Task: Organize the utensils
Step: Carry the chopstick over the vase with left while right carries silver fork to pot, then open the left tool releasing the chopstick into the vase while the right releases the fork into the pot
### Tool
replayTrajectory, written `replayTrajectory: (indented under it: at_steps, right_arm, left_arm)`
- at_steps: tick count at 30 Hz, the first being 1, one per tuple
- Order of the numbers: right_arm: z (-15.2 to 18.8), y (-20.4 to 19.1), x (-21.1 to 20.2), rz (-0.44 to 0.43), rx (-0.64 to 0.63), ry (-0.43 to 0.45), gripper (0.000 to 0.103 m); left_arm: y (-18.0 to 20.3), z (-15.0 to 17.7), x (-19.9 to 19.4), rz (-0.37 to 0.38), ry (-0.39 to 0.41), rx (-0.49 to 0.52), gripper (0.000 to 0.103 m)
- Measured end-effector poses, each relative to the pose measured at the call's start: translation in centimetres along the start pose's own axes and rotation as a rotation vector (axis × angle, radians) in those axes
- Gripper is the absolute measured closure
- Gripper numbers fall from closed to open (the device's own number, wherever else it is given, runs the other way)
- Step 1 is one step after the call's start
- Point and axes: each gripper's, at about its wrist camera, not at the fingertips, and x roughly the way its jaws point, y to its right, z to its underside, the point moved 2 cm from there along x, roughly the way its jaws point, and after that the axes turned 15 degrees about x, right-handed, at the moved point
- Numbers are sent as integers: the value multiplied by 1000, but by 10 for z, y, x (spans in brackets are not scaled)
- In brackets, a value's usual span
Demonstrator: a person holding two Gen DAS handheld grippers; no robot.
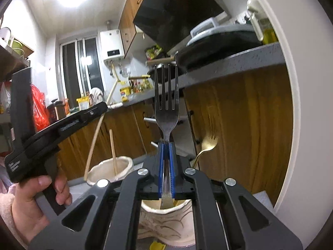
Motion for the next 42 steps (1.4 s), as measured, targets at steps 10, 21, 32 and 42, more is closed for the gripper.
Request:
replayTrajectory:
  at_steps: [10, 21, 32, 42]
  right_arm:
    - [9, -3, 6, 16, -7, -29, 98]
    - [8, 1, 10, 19, -19, -44, 98]
    - [9, 4, 13, 43, -4, -74, 98]
    - [17, 4, 19, 93, -19, -113, 98]
  left_arm:
    - [-19, 10, -20, 28, 26, -109, 98]
    - [-6, 4, 11, -36, 26, -20, 98]
    - [-19, 59, -42, 15, -95, -89, 98]
    - [-13, 75, -44, 50, -138, -64, 94]
